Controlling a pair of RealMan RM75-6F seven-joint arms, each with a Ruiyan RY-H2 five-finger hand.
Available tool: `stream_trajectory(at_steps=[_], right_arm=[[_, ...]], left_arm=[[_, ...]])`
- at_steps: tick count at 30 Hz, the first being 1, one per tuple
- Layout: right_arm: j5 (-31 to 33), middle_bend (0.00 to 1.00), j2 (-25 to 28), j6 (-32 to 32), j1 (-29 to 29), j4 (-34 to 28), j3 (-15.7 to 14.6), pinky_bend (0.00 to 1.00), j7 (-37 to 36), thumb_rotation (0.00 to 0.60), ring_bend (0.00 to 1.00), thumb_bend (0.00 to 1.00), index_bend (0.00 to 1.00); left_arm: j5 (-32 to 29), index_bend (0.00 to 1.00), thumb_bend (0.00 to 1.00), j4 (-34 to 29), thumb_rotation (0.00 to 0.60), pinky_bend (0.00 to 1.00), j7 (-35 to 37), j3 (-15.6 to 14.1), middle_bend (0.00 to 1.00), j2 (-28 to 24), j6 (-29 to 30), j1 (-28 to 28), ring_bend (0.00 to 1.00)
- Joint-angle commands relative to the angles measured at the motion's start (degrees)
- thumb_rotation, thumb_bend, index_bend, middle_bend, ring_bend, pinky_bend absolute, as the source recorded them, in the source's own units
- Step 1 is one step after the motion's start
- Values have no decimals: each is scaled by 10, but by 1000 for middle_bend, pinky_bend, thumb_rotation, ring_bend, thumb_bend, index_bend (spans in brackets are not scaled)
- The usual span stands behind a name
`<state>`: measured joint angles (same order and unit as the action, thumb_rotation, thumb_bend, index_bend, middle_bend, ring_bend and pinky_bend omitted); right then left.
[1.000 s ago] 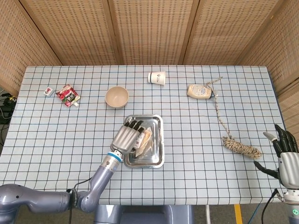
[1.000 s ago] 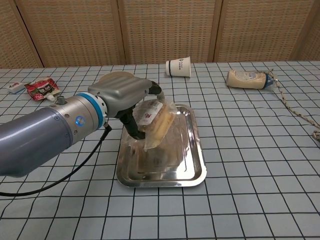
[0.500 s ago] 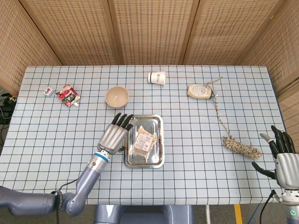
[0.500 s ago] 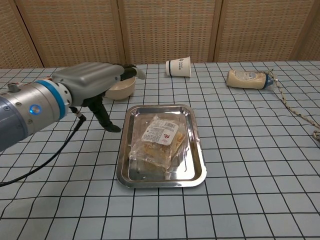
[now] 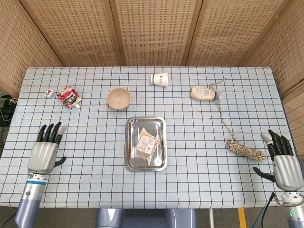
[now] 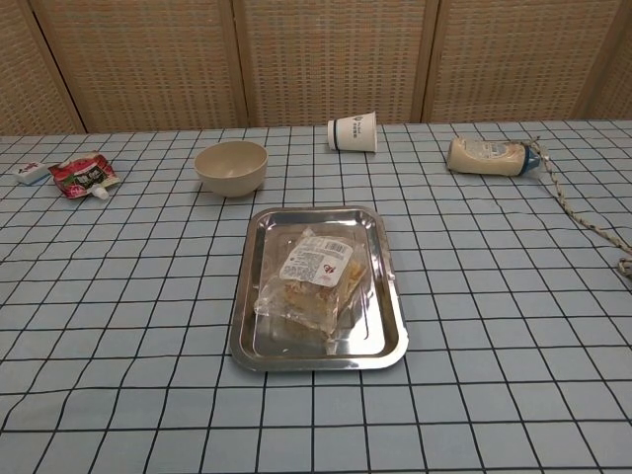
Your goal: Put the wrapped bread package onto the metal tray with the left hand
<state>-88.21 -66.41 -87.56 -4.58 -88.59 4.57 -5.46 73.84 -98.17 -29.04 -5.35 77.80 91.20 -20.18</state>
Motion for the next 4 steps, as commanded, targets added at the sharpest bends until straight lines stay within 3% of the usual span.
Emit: stream_trajectory(at_steps=[1,4], right_arm=[[-1,0,-3,1,-1,1,-1,0,4,600,0,0,123],[-2,0,-5,4,-2,4,-3,0,6,600,0,0,123]], left_arm=[[40,0,103,46,600,0,56,-26,0,-20,43,52,0],[49,0,104,63,600,0,85,-28,0,-24,47,71,0]])
